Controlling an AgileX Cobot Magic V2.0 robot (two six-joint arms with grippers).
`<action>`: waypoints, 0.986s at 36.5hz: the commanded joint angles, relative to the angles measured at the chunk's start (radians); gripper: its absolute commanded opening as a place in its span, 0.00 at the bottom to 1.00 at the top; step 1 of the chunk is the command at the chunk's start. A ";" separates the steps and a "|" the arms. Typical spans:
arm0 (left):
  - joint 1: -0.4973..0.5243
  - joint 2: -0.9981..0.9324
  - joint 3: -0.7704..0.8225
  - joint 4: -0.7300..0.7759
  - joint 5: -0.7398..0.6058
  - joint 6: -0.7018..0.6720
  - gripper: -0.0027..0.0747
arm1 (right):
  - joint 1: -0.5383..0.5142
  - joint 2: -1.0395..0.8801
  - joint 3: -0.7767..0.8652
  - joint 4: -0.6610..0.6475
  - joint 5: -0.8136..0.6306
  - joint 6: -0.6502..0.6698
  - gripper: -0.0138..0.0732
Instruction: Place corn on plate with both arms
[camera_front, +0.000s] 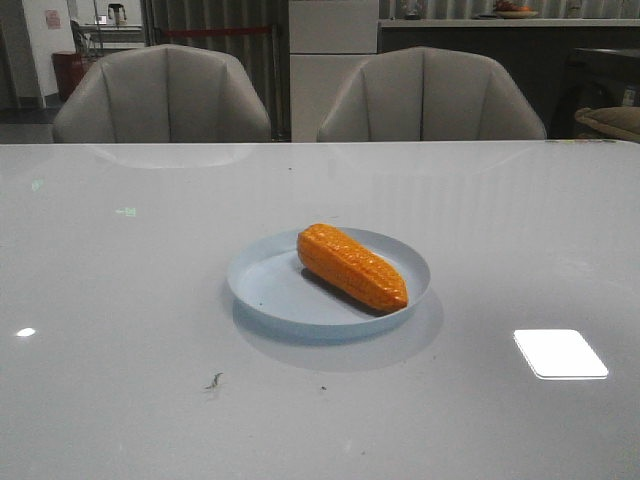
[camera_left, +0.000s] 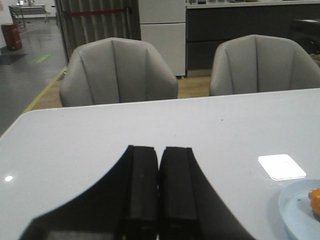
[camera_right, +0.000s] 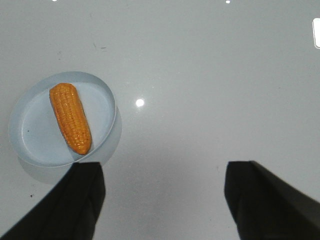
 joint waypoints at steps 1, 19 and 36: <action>0.035 -0.087 0.033 0.001 -0.103 -0.016 0.16 | -0.006 -0.008 -0.029 0.015 -0.076 -0.002 0.85; 0.079 -0.495 0.329 0.001 -0.124 -0.016 0.16 | -0.006 -0.008 -0.029 0.015 -0.076 -0.002 0.85; 0.079 -0.625 0.359 0.001 0.072 -0.016 0.16 | -0.006 -0.004 -0.029 0.015 -0.076 -0.002 0.85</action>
